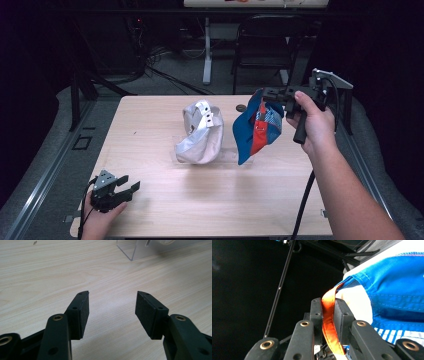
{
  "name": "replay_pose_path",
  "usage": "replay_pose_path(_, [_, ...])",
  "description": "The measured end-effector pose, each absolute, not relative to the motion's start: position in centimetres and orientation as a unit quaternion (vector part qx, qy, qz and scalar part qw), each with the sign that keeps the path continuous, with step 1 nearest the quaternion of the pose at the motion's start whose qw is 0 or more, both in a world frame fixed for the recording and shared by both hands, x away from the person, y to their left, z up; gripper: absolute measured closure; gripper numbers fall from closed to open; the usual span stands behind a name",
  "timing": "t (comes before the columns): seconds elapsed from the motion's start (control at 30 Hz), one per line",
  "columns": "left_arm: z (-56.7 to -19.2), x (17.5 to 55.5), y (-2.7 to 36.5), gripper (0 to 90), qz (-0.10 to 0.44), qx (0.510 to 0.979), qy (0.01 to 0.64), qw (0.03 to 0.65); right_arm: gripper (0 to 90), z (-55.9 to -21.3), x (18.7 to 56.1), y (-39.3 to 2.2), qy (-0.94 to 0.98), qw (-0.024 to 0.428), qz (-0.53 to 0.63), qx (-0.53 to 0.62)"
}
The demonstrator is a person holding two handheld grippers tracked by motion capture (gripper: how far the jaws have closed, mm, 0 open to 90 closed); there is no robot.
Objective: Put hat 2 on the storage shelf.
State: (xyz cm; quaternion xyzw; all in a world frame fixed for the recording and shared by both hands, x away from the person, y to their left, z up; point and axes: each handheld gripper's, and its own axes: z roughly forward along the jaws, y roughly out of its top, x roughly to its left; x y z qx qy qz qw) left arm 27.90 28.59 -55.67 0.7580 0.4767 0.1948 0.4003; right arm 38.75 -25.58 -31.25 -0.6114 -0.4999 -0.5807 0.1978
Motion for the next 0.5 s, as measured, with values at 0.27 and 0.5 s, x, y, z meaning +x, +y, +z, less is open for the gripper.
replay_pose_path(0.27, [-55.5, 27.9, 28.8, 45.1, 0.191, 0.763, 0.476, 0.394, 78.4, -31.3, 40.4, -25.3, -0.492, 0.19, -0.577, -0.624])
replay_pose_path(0.5, [-55.5, 27.9, 28.8, 45.1, 0.191, 0.762, 0.476, 0.394, 78.4, -31.8, 41.3, -24.8, -0.483, 0.18, -0.571, -0.639])
